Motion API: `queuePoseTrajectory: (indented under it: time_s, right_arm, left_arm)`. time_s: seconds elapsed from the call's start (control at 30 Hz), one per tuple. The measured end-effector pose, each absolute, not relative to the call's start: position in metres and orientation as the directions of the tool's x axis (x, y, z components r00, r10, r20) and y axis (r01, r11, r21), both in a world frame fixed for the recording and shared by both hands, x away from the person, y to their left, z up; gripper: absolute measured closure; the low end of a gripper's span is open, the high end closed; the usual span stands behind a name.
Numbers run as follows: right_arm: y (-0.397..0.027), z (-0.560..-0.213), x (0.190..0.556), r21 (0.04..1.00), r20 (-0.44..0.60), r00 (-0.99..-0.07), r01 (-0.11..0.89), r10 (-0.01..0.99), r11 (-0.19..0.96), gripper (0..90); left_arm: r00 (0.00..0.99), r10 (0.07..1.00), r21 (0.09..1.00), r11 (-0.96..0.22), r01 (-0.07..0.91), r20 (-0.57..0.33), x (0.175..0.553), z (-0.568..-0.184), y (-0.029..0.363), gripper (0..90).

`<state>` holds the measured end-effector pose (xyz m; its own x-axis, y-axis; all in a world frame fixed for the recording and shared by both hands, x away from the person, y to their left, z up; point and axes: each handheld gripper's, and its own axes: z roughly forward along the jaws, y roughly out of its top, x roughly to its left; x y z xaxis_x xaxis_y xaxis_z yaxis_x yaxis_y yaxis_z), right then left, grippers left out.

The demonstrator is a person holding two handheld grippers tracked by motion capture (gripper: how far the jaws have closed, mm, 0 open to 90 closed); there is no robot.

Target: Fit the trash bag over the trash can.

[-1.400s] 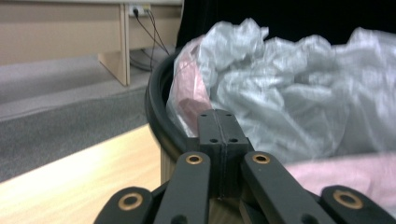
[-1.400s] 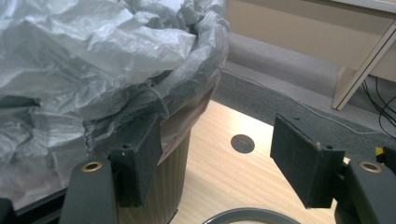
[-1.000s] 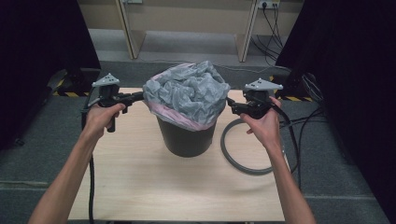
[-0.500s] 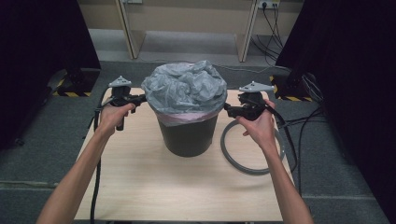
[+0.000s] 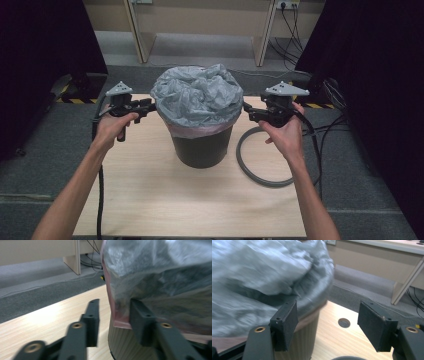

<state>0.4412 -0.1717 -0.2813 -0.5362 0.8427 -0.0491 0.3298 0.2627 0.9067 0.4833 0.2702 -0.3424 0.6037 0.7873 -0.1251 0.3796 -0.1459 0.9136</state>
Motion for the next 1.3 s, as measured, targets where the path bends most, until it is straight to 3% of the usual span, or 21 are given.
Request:
queuePoseTrajectory:
  time_s: [0.23, 0.4, 0.57, 0.7, 0.87, 1.07, 1.2, 1.3]
  right_arm:
    - [-0.153, -0.274, 0.428, 0.923, -0.026, -0.604, 0.291, 0.797, 0.251, 31.4]
    - [-0.129, -0.279, 0.429, 0.900, -0.073, -0.631, 0.292, 0.772, 0.324, 30.3]
    - [-0.138, -0.279, 0.448, 0.893, -0.130, -0.522, 0.307, 0.843, 0.328, 31.1]
    - [-0.150, -0.280, 0.476, 0.905, -0.078, -0.466, 0.339, 0.881, 0.259, 31.3]
    - [-0.154, -0.277, 0.494, 0.900, -0.028, -0.472, 0.372, 0.881, 0.228, 31.9]
    - [-0.159, -0.267, 0.455, 0.927, -0.051, -0.508, 0.296, 0.860, 0.230, 31.6]
    - [-0.153, -0.274, 0.428, 0.924, -0.061, -0.586, 0.273, 0.808, 0.267, 31.3]
    - [-0.150, -0.281, 0.421, 0.922, -0.079, -0.592, 0.263, 0.802, 0.285, 31.8]
  left_arm:
    - [0.597, 0.790, 0.939, -0.085, 0.334, -0.141, 0.469, -0.327, 0.280, 48.9]
    - [0.567, 0.811, 0.946, -0.055, 0.318, -0.143, 0.463, -0.315, 0.285, 41.6]
    - [0.547, 0.827, 0.950, -0.057, 0.306, -0.126, 0.461, -0.307, 0.288, 39.3]
    - [0.539, 0.831, 0.950, -0.042, 0.310, -0.139, 0.460, -0.306, 0.288, 38.1]
    - [0.540, 0.828, 0.954, -0.024, 0.300, -0.149, 0.458, -0.304, 0.288, 38.0]
    - [0.542, 0.827, 0.955, -0.024, 0.295, -0.147, 0.457, -0.302, 0.287, 38.1]
    - [0.548, 0.824, 0.957, -0.027, 0.288, -0.142, 0.458, -0.300, 0.282, 38.1]
    - [0.558, 0.818, 0.959, -0.026, 0.282, -0.142, 0.457, -0.298, 0.278, 38.1]
